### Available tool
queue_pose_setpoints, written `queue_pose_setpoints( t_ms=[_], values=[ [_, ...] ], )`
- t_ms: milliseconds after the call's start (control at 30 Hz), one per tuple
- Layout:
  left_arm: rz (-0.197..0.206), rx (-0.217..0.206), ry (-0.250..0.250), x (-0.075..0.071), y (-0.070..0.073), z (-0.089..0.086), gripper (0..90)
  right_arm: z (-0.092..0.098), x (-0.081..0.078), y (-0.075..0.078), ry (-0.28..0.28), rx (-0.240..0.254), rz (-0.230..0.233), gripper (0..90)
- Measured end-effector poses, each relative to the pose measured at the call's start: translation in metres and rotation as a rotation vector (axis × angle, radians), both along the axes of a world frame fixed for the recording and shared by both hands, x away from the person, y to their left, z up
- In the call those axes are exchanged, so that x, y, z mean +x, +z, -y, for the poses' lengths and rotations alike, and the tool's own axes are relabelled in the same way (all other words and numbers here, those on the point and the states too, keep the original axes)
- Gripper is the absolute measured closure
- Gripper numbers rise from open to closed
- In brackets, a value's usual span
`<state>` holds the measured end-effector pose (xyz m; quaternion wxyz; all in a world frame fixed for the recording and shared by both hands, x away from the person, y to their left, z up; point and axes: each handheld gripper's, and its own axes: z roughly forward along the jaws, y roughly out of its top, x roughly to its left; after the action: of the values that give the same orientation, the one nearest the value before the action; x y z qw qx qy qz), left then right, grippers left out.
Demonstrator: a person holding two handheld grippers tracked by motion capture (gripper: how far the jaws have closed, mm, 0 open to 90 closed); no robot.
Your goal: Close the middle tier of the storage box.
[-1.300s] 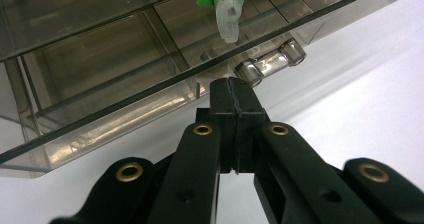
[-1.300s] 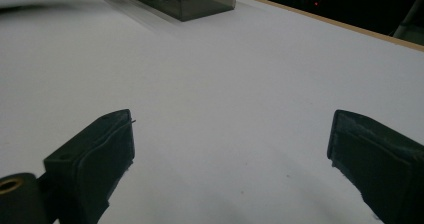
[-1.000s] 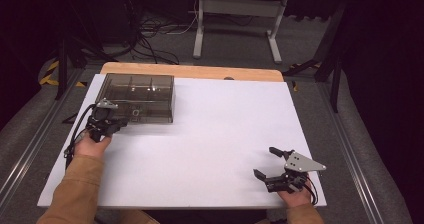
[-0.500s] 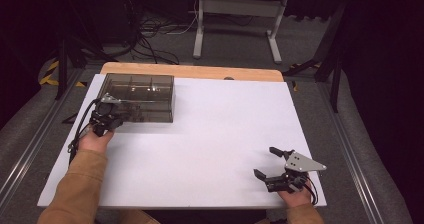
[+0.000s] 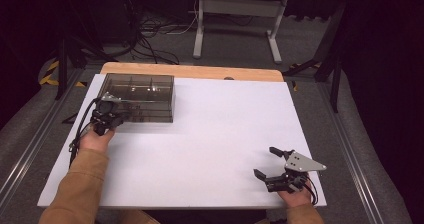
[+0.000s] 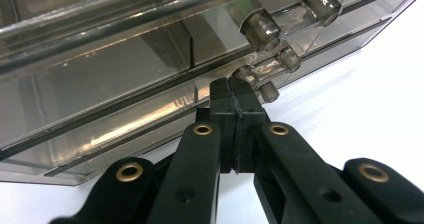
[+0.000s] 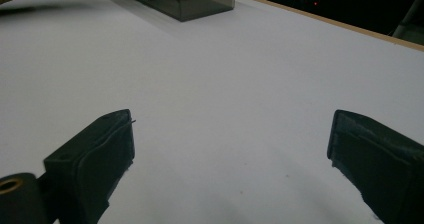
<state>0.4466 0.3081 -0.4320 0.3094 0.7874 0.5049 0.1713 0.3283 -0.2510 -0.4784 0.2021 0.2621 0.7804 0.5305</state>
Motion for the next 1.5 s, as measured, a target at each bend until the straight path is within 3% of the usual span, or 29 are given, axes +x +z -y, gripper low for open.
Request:
queue_pose_setpoints(
  t_ms=[167,267,533,600,900,1033,1267,1367,1500],
  values=[
    [-0.005,0.013,-0.002,-0.003,0.002,0.0,88.9,0.0,0.0,0.0,0.0,0.002,0.0,5.2],
    [-0.005,0.032,-0.004,-0.008,0.005,0.001,82.2,0.0,0.0,0.0,0.0,-0.001,0.0,5.2],
    [0.028,-0.004,-0.04,-0.023,0.019,-0.002,74.5,0.0,0.0,0.0,0.001,0.002,0.0,5.2],
    [0.018,-0.012,-0.049,-0.027,0.022,-0.001,74.2,0.0,0.0,0.0,0.0,0.0,-0.002,5.2],
    [0.03,-0.024,-0.072,-0.038,0.025,0.003,70.5,0.0,0.0,0.0,-0.002,-0.003,-0.002,5.2],
    [0.033,-0.01,-0.087,-0.043,0.024,0.009,68.0,0.0,0.0,0.0,-0.001,-0.003,-0.001,5.2],
    [0.043,-0.047,-0.134,-0.053,0.027,0.013,59.2,-0.001,0.0,0.0,0.003,-0.003,0.0,5.2],
    [0.043,-0.108,-0.155,-0.058,0.029,0.012,47.7,-0.001,0.0,0.0,0.003,-0.001,-0.001,5.2],
    [0.074,-0.171,-0.187,-0.065,0.032,0.009,31.9,-0.001,0.0,0.0,0.003,-0.004,0.001,5.2]
  ],
)
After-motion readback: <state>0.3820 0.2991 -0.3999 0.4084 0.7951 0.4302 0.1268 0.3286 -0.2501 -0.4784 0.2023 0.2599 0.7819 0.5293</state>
